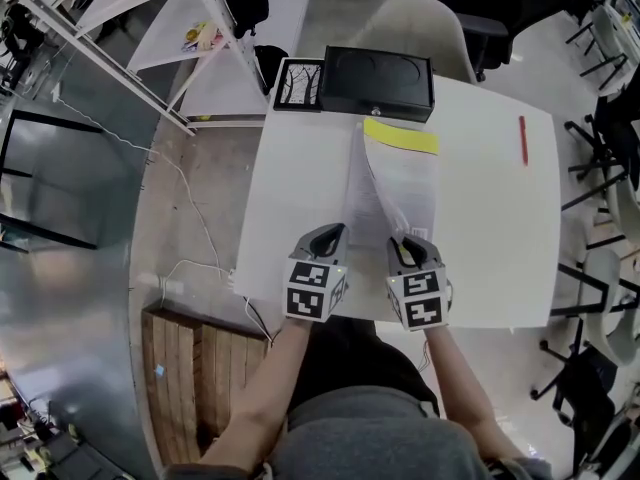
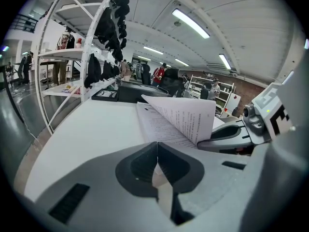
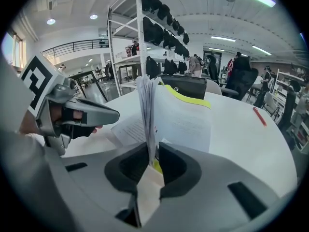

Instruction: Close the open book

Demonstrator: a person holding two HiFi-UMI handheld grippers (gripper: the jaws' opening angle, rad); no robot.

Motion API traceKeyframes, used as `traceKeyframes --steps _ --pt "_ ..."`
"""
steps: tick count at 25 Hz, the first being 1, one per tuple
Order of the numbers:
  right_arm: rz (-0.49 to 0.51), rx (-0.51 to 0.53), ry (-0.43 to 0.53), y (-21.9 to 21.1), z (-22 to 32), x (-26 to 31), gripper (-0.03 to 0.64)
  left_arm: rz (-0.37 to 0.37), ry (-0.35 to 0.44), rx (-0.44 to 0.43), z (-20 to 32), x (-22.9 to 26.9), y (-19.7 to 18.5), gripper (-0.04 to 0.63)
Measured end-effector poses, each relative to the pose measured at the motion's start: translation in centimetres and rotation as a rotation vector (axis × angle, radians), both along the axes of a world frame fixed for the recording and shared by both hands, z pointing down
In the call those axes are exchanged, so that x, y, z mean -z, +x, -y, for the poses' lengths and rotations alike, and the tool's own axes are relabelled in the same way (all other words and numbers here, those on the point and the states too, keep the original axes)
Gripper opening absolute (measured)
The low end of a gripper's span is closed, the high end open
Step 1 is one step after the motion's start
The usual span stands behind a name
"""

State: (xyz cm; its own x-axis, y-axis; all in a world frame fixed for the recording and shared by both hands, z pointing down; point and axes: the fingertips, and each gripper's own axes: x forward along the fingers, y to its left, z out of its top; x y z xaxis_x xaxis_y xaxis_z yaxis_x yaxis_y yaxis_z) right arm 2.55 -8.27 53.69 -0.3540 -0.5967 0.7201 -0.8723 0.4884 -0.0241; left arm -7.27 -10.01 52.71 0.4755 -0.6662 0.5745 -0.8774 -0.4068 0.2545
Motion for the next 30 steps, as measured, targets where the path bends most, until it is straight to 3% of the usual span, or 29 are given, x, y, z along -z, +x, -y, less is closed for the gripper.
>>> traceKeyframes --steps 30 --pt "0.073 0.091 -0.035 -1.2 -0.9 -0.1 0.216 0.02 -0.009 0.019 -0.8 -0.1 -1.3 0.008"
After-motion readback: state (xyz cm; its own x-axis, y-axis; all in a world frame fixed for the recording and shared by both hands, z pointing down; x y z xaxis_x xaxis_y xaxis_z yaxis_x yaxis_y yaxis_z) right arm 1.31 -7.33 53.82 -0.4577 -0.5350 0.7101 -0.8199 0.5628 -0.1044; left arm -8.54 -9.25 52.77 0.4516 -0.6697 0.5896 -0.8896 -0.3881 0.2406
